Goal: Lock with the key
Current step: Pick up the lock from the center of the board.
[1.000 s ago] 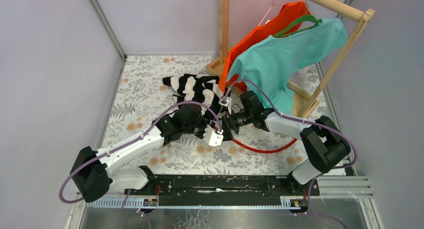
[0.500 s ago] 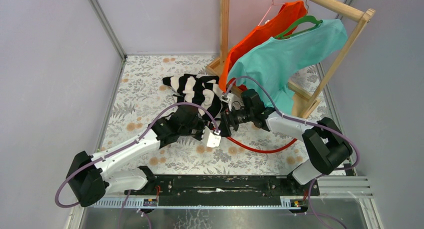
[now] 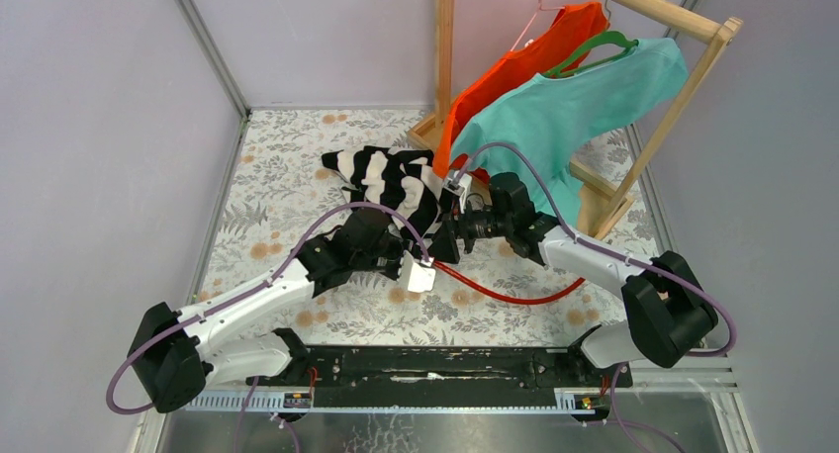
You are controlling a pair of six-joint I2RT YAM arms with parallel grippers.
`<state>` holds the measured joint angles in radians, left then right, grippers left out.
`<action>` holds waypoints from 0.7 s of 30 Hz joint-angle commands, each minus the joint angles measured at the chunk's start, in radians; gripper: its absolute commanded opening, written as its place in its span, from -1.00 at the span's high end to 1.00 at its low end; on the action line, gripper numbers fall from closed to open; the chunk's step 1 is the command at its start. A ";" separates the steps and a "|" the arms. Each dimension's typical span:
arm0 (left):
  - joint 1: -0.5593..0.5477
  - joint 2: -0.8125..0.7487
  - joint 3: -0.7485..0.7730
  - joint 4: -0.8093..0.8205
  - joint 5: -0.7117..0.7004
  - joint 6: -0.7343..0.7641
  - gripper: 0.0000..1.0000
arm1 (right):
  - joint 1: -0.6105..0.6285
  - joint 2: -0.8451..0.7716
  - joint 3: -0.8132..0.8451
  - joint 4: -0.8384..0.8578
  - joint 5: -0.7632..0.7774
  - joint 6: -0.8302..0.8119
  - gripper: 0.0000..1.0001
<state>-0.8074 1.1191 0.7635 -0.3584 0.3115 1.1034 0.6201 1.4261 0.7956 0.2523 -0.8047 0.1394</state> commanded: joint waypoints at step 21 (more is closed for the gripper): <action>0.001 -0.001 0.019 0.117 0.027 -0.038 0.86 | 0.057 0.067 0.037 0.064 -0.021 0.032 -0.32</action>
<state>-0.8070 1.1328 0.7643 -0.3500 0.3153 1.0824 0.6556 1.4860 0.7952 0.2756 -0.8043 0.1665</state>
